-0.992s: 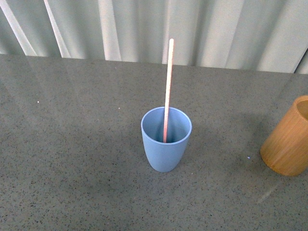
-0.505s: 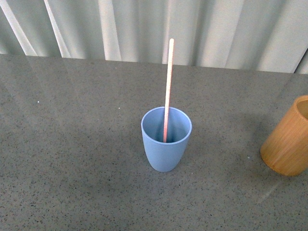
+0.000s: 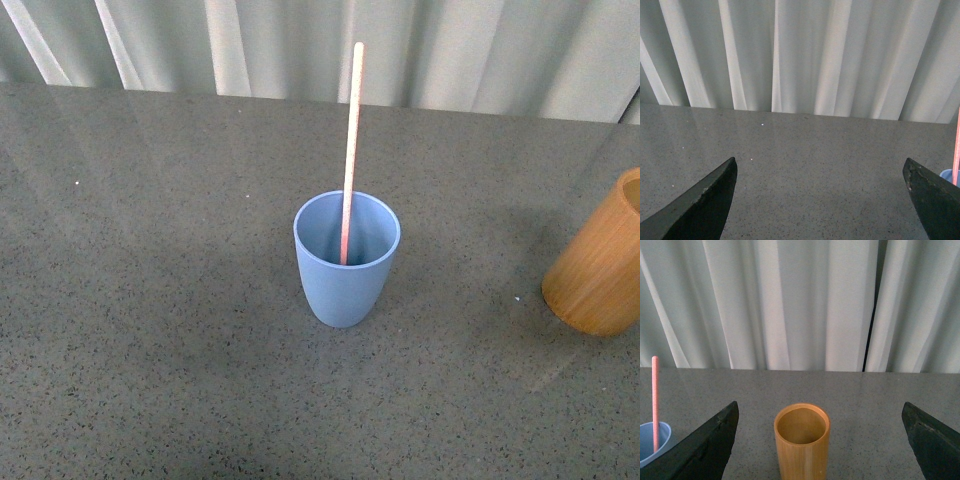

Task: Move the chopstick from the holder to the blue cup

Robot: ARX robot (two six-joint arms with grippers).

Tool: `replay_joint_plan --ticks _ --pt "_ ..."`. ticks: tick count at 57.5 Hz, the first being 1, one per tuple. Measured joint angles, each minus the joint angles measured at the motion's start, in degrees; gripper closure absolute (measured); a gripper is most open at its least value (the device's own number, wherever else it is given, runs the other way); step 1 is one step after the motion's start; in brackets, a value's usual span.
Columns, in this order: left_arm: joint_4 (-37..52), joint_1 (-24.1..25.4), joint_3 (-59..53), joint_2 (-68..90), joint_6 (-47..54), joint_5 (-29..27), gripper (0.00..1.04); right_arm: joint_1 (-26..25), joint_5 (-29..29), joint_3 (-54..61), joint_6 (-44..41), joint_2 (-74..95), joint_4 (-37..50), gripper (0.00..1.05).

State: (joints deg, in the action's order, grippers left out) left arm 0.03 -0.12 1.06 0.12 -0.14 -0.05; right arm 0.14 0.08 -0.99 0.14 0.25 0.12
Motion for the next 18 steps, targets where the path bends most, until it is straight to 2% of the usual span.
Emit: replay_joint_plan --ticks 18 --pt "0.0 0.0 0.0 0.0 0.0 0.0 0.07 0.0 0.0 0.0 0.0 0.0 0.0 0.10"
